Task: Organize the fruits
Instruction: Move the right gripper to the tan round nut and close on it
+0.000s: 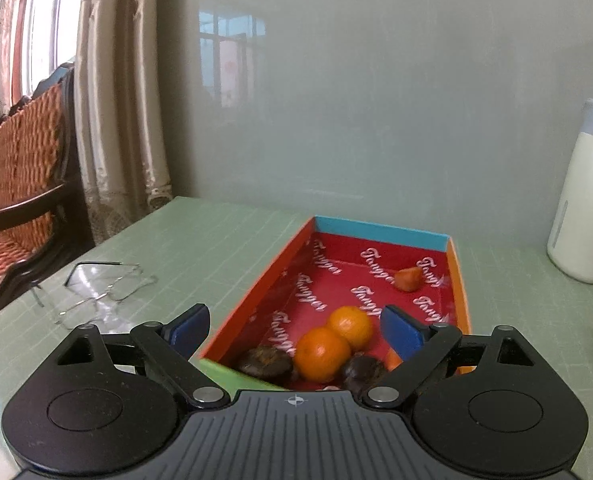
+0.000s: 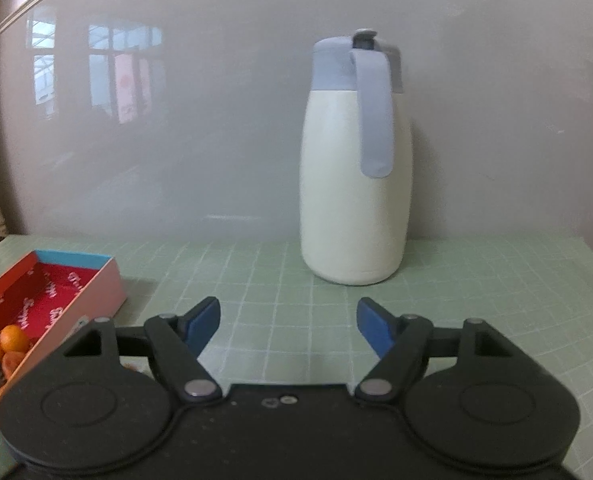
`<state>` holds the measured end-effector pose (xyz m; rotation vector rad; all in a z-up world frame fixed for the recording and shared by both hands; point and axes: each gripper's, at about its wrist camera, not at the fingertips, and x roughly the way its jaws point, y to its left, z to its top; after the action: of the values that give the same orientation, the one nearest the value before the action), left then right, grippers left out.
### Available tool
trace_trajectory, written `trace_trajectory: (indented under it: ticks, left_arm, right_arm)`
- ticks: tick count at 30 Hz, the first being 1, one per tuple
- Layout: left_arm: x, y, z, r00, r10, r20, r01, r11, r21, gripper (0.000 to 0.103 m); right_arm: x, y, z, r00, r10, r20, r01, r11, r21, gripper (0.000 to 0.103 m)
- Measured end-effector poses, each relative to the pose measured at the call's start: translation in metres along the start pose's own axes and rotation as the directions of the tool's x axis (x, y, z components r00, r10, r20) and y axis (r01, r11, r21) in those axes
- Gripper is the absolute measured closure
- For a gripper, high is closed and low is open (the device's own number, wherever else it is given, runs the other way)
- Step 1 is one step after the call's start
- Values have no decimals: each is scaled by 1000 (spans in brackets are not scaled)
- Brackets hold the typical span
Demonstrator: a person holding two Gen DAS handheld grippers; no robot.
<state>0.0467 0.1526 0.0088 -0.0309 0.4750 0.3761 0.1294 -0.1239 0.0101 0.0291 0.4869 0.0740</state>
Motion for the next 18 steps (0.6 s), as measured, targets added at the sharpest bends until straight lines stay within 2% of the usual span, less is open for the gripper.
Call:
trace_trajectory:
  ticks: [11,18]
  left_arm:
    - [-2,31,-4,999,41,-14,-42,998,-40,11]
    - [2,44,-6,998,65,-15,-65,997,-35,11]
  right_arm:
    - [2,50,-18,993,92,-70,-101,987,-126,27]
    - [6,76,-27,989,118,-88,-133,973,-186,29]
